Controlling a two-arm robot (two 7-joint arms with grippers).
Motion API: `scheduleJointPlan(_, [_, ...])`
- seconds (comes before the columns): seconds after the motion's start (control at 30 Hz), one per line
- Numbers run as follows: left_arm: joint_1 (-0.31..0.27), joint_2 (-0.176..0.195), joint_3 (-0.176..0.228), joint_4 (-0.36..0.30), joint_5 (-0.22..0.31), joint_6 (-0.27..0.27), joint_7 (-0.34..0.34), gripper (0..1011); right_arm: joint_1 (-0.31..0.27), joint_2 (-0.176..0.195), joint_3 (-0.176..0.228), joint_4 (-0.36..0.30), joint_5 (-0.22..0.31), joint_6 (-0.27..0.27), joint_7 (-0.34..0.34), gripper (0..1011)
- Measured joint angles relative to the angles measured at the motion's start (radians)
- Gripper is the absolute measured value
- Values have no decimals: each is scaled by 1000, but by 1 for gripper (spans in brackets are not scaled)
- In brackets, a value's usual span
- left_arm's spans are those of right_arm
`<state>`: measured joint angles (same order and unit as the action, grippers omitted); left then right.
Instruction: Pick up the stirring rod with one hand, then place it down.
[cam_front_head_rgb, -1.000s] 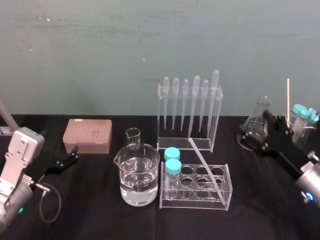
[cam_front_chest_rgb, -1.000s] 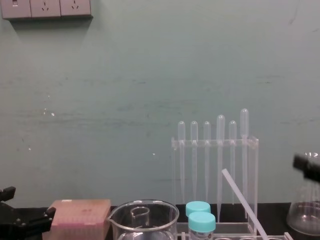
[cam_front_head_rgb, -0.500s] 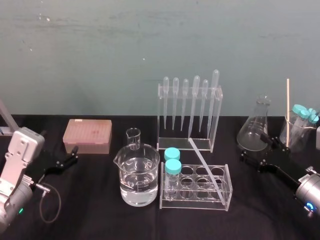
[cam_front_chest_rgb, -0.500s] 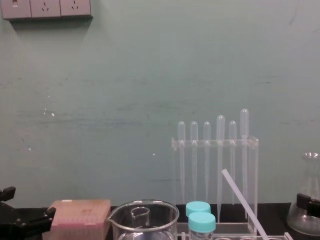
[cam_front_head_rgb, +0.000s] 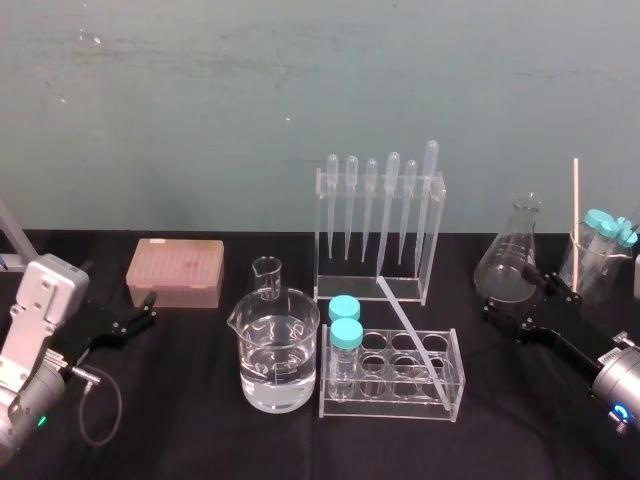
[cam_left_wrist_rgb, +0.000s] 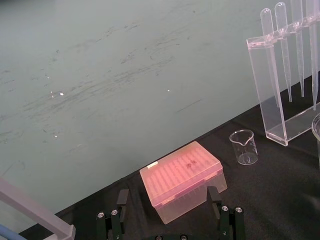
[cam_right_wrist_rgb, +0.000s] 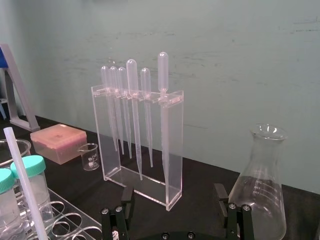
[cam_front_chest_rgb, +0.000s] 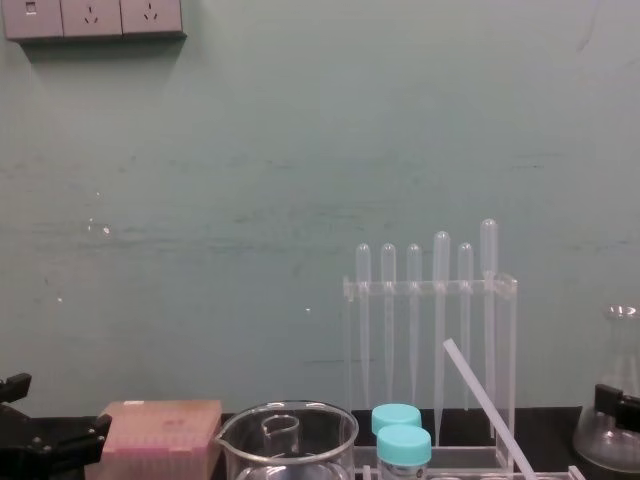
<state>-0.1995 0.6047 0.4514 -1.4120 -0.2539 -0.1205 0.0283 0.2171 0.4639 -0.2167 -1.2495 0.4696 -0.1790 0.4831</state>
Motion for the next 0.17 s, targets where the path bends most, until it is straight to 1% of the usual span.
scheduleJointPlan(0.17, [0,0,0,0,0,0,0,1000,0,0,0,-1,0,-2,0,1003])
